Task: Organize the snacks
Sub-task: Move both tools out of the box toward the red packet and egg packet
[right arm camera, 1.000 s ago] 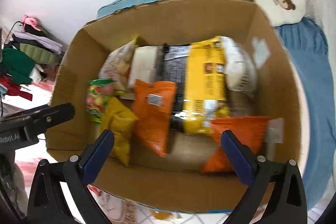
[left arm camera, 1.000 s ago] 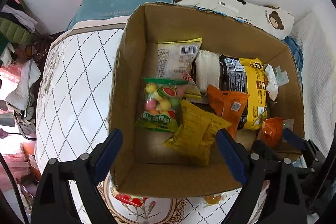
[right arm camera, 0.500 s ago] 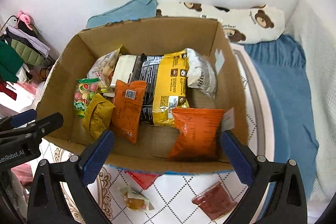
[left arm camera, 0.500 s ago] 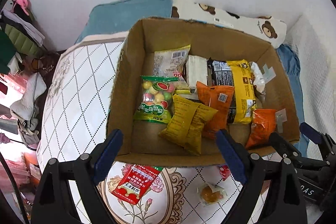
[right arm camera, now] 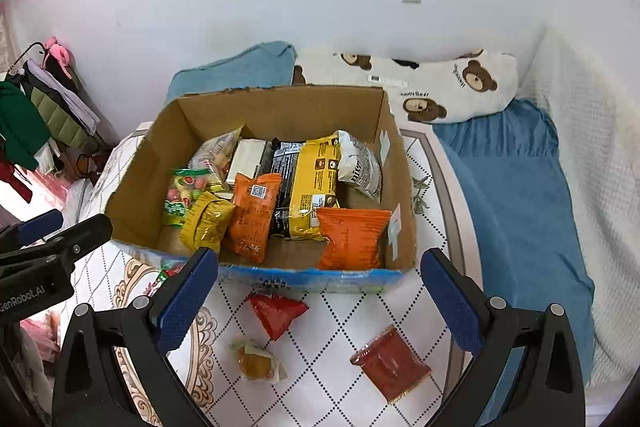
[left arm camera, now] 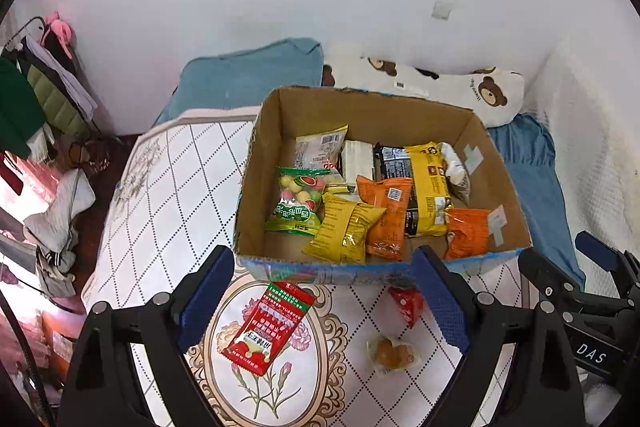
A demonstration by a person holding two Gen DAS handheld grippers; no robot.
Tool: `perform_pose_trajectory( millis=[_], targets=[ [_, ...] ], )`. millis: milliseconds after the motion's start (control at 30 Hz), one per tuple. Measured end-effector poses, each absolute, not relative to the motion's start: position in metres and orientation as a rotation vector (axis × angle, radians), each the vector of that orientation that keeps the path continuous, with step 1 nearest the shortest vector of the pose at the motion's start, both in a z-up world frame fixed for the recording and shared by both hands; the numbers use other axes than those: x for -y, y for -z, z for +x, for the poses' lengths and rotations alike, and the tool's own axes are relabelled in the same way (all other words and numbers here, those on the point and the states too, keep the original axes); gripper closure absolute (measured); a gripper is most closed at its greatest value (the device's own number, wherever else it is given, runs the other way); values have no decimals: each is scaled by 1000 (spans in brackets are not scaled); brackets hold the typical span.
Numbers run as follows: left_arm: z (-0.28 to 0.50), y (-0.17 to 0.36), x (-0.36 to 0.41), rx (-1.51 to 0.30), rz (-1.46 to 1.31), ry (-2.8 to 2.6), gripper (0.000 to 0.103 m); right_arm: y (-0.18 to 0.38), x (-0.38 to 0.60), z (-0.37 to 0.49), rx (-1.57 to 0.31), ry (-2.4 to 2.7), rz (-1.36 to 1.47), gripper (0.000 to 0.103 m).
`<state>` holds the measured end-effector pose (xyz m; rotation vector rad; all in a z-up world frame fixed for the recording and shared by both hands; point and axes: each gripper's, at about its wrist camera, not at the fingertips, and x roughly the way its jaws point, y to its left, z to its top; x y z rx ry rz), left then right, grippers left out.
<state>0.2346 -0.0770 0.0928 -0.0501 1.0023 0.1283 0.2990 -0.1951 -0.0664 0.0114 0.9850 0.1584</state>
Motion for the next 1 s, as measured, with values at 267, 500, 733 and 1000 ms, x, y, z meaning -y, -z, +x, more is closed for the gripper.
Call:
perform_pose_trajectory(
  millis=[267, 500, 733, 1000],
  targets=[
    [207, -118, 86, -920, -35, -115, 12, 32, 202, 265, -900, -154, 40, 0],
    [202, -118, 78, -906, -46, -132, 12, 23, 205, 251, -887, -166, 74, 0],
    [196, -54, 40, -1058, 0, -224, 12, 103, 200, 260, -1084, -275, 212, 11],
    [207, 47, 5, -1326, 91, -174, 12, 207, 176, 268, -1298, -319, 284, 32]
  ],
)
